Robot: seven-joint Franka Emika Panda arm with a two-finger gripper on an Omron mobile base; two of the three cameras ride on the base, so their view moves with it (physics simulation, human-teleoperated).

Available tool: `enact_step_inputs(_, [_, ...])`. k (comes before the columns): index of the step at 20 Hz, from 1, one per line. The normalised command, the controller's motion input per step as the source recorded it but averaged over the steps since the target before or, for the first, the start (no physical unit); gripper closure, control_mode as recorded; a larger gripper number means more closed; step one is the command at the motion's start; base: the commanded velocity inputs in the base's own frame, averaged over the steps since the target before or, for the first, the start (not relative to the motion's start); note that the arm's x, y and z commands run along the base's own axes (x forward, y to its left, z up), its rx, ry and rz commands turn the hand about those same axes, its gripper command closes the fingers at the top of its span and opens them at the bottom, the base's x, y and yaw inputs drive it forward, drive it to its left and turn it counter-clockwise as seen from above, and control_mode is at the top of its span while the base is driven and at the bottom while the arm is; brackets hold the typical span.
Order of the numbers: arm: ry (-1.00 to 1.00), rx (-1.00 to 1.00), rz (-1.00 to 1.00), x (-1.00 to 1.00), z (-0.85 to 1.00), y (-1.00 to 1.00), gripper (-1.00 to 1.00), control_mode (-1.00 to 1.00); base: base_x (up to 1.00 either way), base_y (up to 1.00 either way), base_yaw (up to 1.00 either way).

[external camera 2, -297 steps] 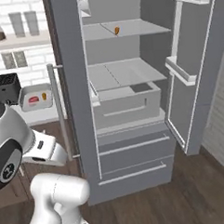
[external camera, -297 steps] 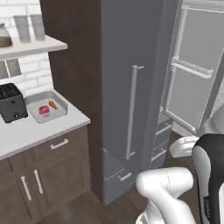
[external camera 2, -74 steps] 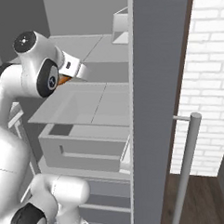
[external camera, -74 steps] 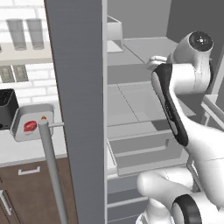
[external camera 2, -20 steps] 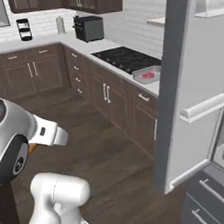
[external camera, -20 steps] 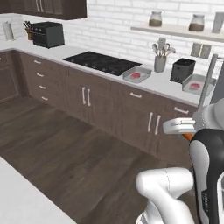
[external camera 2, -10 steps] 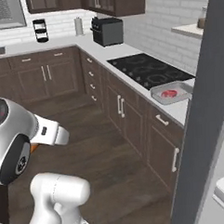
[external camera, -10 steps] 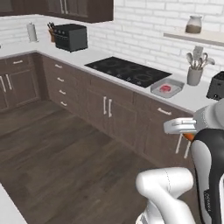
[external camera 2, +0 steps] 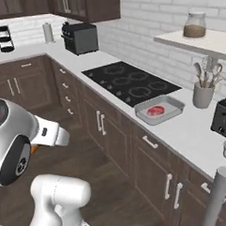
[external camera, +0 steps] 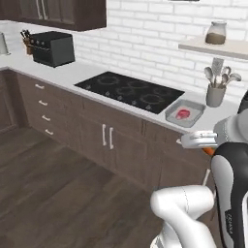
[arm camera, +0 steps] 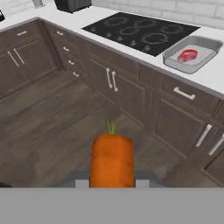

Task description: Place one carrot and one steak in each tupperware on the nearby counter, to pack two identical lunches.

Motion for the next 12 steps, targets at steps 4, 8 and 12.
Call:
enact_step_inputs(4, [0.0, 0.0, 0.0, 0.0, 0.0, 0.0, 1.0, 1.0, 1.0, -0.09, -0.54])
enact_step_inputs(8, [0.0, 0.0, 0.0, 0.0, 0.0, 0.0, 1.0, 1.0, 0.98, 0.0, -0.64])
enact_step_inputs(12, [0.0, 0.0, 0.0, 0.0, 0.0, 0.0, 1.0, 1.0, 1.0, 0.05, -0.66])
